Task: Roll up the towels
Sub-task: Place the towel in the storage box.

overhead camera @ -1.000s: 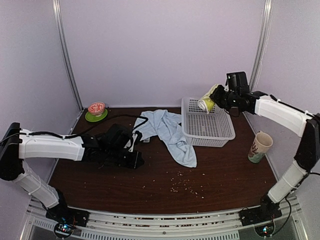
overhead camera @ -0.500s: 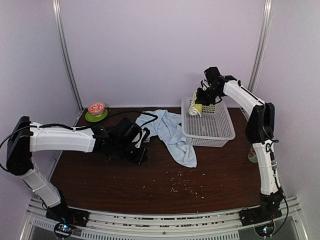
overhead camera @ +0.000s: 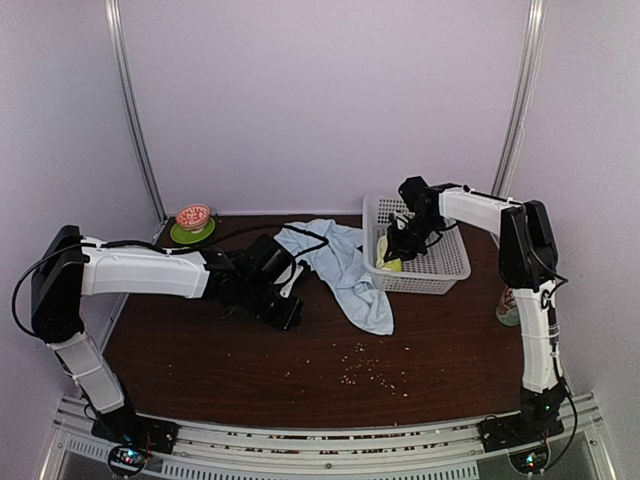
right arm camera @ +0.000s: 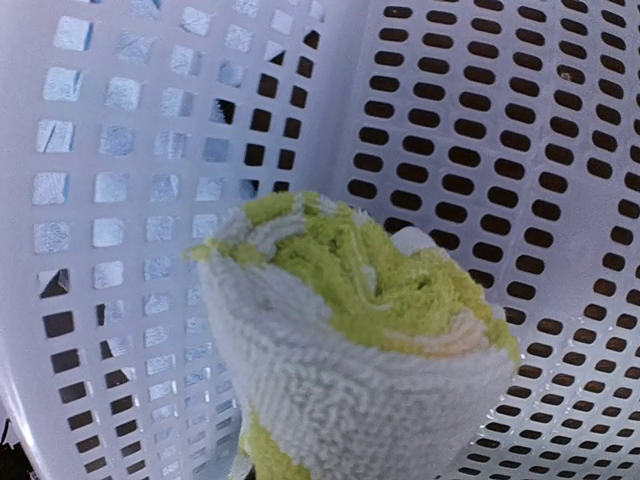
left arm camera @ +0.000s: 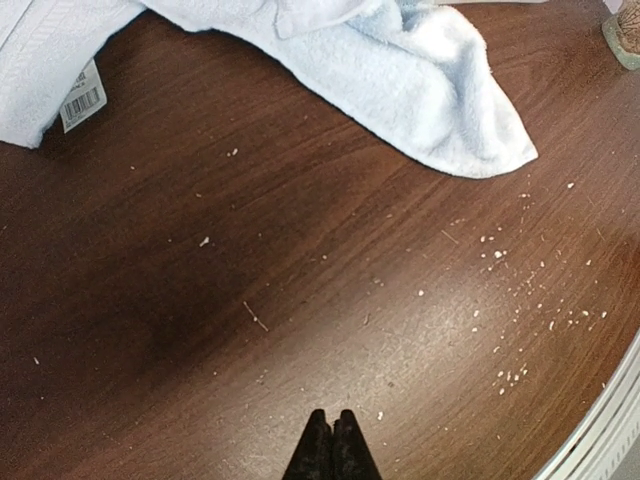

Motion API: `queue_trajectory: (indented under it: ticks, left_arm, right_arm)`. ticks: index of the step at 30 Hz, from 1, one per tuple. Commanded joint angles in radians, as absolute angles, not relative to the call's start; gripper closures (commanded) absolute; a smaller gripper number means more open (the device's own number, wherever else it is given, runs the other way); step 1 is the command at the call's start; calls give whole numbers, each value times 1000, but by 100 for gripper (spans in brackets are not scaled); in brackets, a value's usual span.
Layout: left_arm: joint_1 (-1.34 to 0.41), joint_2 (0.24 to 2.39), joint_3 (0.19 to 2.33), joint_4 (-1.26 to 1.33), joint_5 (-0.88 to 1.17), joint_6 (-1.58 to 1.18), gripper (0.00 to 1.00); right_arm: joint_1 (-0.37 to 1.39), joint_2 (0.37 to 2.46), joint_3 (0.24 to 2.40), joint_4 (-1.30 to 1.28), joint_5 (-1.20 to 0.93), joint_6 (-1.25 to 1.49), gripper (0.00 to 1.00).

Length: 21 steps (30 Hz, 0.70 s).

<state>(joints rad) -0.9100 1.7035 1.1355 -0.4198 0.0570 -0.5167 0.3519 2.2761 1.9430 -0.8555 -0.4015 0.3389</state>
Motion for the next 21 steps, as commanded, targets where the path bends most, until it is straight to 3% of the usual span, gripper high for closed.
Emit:
queue_trajectory:
  ticks: [1, 21]
  left_arm:
    - [-900, 1726, 1173, -402, 81, -500, 100]
    - [-901, 1766, 1172, -387, 109, -516, 100]
  right_arm:
    - [350, 2214, 1918, -811, -479, 327, 100]
    - [386, 2269, 1864, -854, -463, 324, 100]
